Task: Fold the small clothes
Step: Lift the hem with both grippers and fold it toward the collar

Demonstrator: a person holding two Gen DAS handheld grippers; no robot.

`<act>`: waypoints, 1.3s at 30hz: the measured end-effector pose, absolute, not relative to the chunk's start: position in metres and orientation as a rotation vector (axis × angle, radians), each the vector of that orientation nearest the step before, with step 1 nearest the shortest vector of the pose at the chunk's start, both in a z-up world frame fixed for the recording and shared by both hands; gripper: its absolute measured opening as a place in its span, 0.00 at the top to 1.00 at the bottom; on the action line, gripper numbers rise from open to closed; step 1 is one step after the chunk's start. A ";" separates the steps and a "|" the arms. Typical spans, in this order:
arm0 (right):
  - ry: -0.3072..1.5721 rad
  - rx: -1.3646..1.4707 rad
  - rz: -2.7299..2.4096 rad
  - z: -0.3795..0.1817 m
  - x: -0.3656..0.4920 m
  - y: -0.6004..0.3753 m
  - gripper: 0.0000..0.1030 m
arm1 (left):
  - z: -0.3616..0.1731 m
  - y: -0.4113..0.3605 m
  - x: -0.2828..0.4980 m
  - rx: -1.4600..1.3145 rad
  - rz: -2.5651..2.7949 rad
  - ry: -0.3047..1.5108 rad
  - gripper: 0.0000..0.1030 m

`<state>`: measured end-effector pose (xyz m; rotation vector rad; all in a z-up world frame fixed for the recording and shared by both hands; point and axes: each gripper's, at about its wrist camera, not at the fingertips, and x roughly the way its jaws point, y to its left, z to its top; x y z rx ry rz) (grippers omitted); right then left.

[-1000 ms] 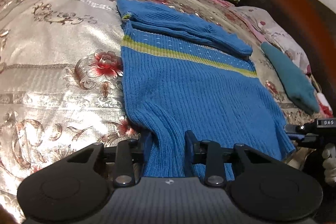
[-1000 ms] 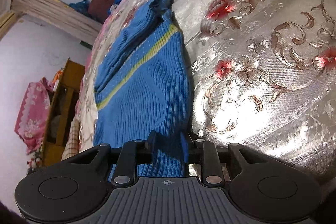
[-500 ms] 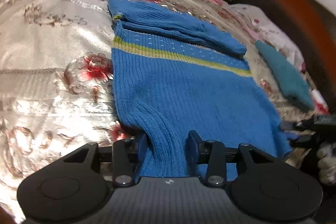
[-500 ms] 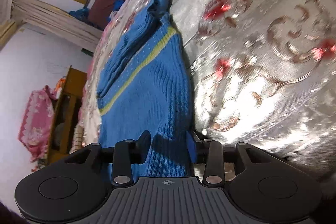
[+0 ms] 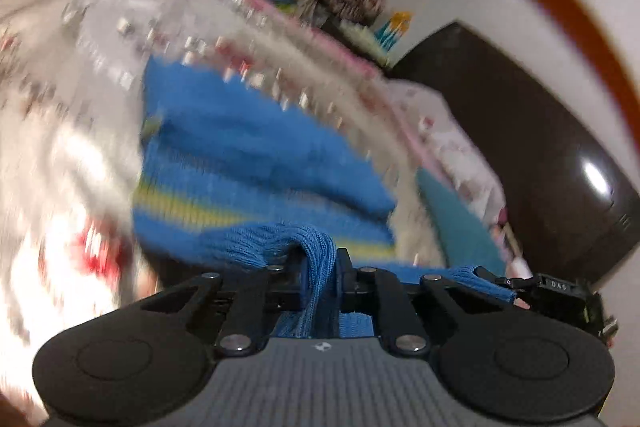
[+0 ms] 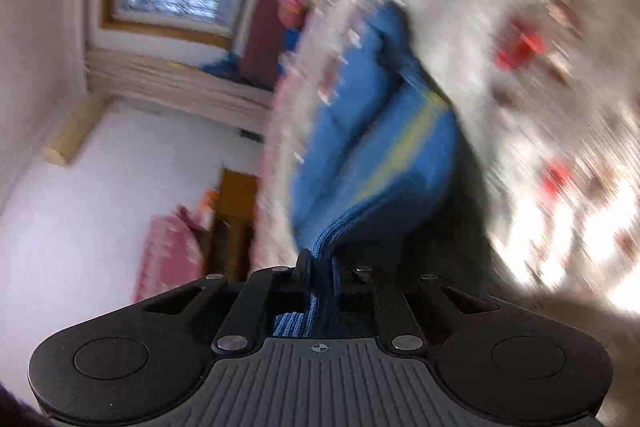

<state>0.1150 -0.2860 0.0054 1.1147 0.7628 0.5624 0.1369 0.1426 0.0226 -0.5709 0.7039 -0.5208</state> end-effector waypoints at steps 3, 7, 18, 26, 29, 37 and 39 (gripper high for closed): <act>0.672 1.116 0.579 0.024 0.149 -0.285 0.90 | 0.041 0.149 0.164 -0.576 -0.514 0.617 0.83; 0.604 1.103 0.549 0.040 0.200 -0.282 0.90 | 0.054 0.160 0.206 -0.577 -0.476 0.538 0.83; 0.609 1.051 0.355 0.020 0.320 -0.272 0.90 | 0.007 0.175 0.304 -0.588 -0.293 0.600 0.83; 0.691 1.075 0.339 -0.006 0.345 -0.263 0.87 | -0.014 0.180 0.322 -0.673 -0.239 0.655 0.80; 0.703 1.080 0.335 -0.004 0.349 -0.262 0.86 | -0.016 0.188 0.324 -0.736 -0.224 0.648 0.76; 0.697 1.126 0.338 -0.001 0.349 -0.265 0.74 | -0.014 0.197 0.320 -0.778 -0.160 0.620 0.71; 0.694 1.114 0.331 0.000 0.349 -0.266 0.67 | -0.015 0.200 0.321 -0.783 -0.141 0.625 0.71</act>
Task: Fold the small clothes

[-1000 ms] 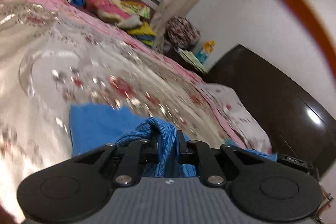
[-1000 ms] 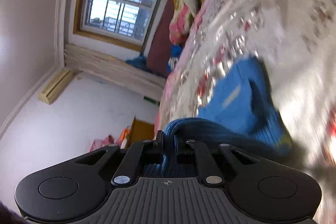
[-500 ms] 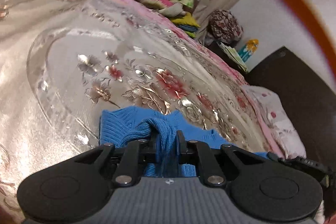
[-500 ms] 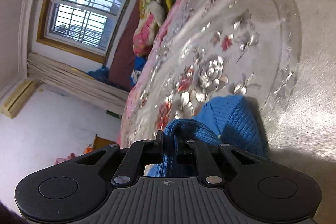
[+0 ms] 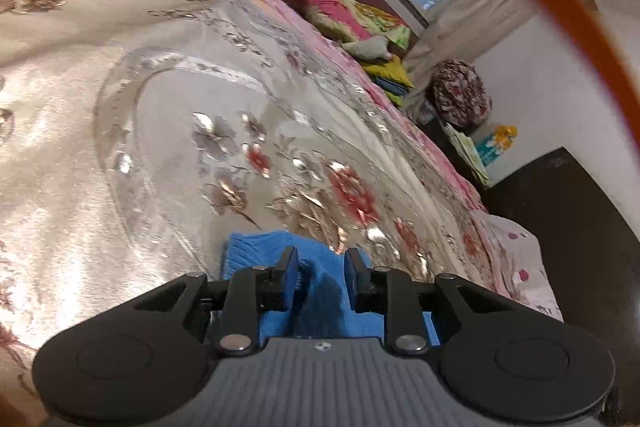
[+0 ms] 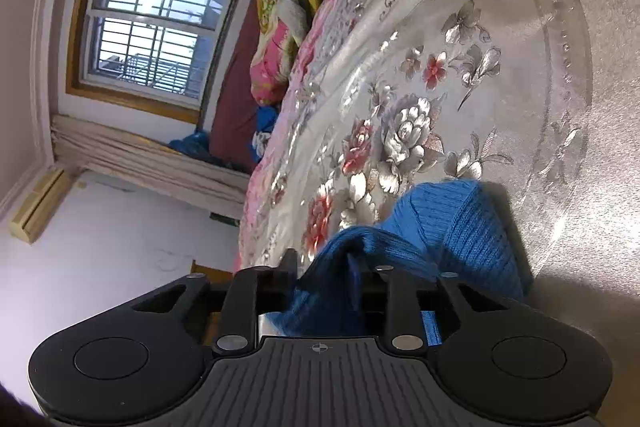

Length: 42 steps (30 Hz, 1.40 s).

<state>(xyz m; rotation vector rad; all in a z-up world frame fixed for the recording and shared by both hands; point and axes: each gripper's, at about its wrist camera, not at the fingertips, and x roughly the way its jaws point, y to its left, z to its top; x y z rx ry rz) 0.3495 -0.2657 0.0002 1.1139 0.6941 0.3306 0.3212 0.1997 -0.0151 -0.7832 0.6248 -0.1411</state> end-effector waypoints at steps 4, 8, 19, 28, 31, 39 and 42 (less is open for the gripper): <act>0.691 1.108 0.340 0.005 0.352 -0.264 0.67 | -0.011 0.199 0.312 -0.759 -0.155 0.609 0.71; 0.678 1.074 0.360 0.012 0.349 -0.263 0.66 | -0.002 0.190 0.296 -0.621 -0.173 0.600 0.71; 0.687 0.759 0.245 0.028 0.312 -0.261 0.65 | 0.006 0.152 0.294 -0.387 -0.237 0.656 0.67; 0.732 0.547 0.187 0.024 0.286 -0.261 0.65 | -0.008 0.201 0.290 -0.497 0.088 0.667 0.67; 0.746 0.531 0.190 0.020 0.280 -0.257 0.65 | 0.000 0.194 0.276 -0.423 0.026 0.646 0.66; 0.764 0.509 0.207 0.020 0.271 -0.247 0.65 | 0.009 0.124 0.298 -0.097 -0.194 0.690 0.60; 0.765 0.512 0.207 0.021 0.269 -0.248 0.65 | -0.001 0.104 0.314 -0.019 -0.238 0.735 0.60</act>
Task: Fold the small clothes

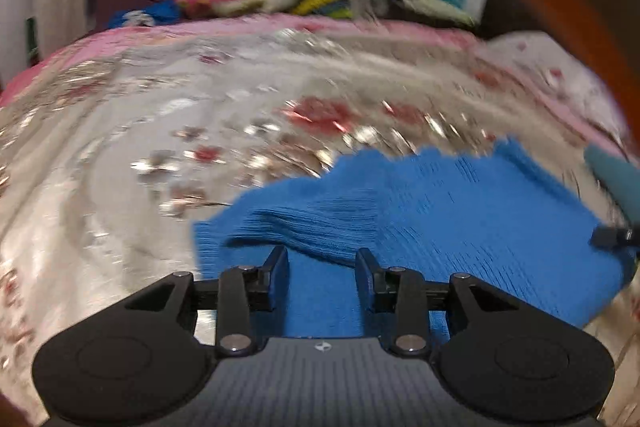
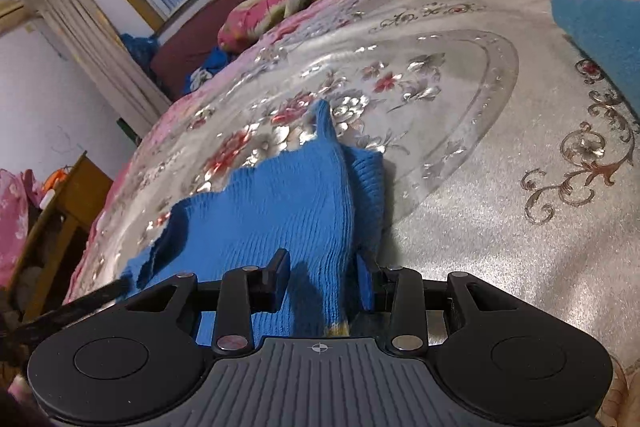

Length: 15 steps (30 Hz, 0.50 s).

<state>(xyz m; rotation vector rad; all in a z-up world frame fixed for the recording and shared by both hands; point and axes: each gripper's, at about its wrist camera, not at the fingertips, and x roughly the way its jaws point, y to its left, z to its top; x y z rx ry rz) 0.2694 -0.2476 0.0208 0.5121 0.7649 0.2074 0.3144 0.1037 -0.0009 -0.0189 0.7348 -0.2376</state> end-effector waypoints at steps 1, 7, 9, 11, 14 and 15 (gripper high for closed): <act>0.764 0.513 0.208 0.021 0.269 -0.248 0.65 | -0.002 0.100 0.319 0.000 -0.234 0.735 0.60; 0.775 0.511 0.209 0.019 0.270 -0.251 0.65 | 0.008 0.137 0.342 -0.214 0.016 0.687 0.59; 0.774 0.515 0.215 0.019 0.269 -0.251 0.65 | 0.007 0.155 0.334 -0.296 0.026 0.701 0.59; 0.771 0.519 0.227 0.020 0.268 -0.252 0.65 | 0.007 0.160 0.317 -0.271 0.016 0.715 0.59; 0.775 0.515 0.247 0.020 0.267 -0.251 0.65 | 0.001 0.171 0.288 -0.318 -0.036 0.749 0.58; 0.780 0.513 0.250 0.019 0.267 -0.250 0.65 | -0.002 0.175 0.277 -0.344 -0.050 0.753 0.58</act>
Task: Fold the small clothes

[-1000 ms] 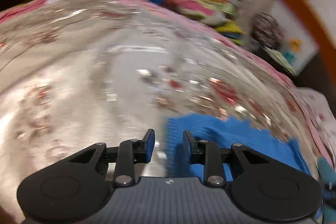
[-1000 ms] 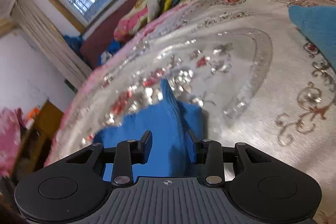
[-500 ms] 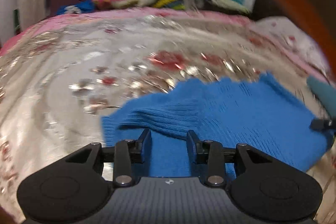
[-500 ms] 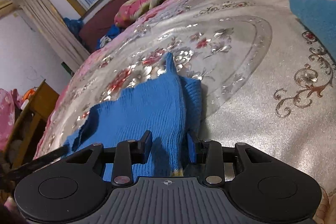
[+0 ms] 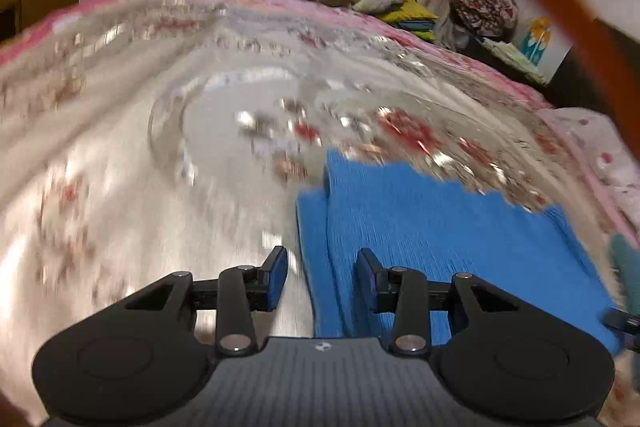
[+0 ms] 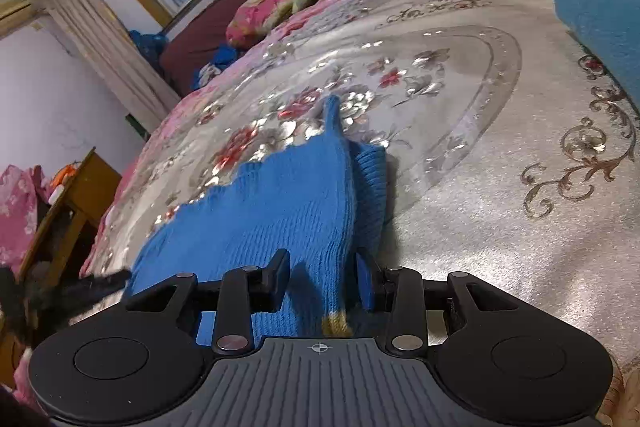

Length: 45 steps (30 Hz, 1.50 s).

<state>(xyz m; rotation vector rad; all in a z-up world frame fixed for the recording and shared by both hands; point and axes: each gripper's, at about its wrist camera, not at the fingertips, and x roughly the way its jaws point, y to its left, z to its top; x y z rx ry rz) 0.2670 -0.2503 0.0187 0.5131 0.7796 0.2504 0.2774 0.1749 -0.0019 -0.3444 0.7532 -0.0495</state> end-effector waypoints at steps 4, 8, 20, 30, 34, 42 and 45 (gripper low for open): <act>0.787 0.503 0.255 0.018 0.266 -0.246 0.65 | -0.007 0.178 0.253 -0.406 -0.104 0.768 0.57; 0.785 0.509 0.259 0.022 0.265 -0.246 0.65 | -0.002 0.170 0.243 -0.389 -0.143 0.738 0.57; 0.765 0.494 0.308 0.024 0.262 -0.245 0.66 | -0.005 0.164 0.248 -0.381 -0.206 0.741 0.58; 0.772 0.480 0.289 0.025 0.271 -0.240 0.85 | 0.000 0.162 0.257 -0.385 -0.196 0.715 0.83; 0.722 0.442 0.335 0.042 0.254 -0.237 0.87 | 0.012 0.170 0.239 -0.433 -0.251 0.657 0.89; 0.719 0.437 0.376 0.033 0.239 -0.238 0.88 | -0.006 0.179 0.215 -0.479 -0.217 0.691 0.89; 0.775 0.429 0.333 0.018 0.250 -0.240 0.86 | -0.018 0.182 0.219 -0.485 -0.181 0.730 0.88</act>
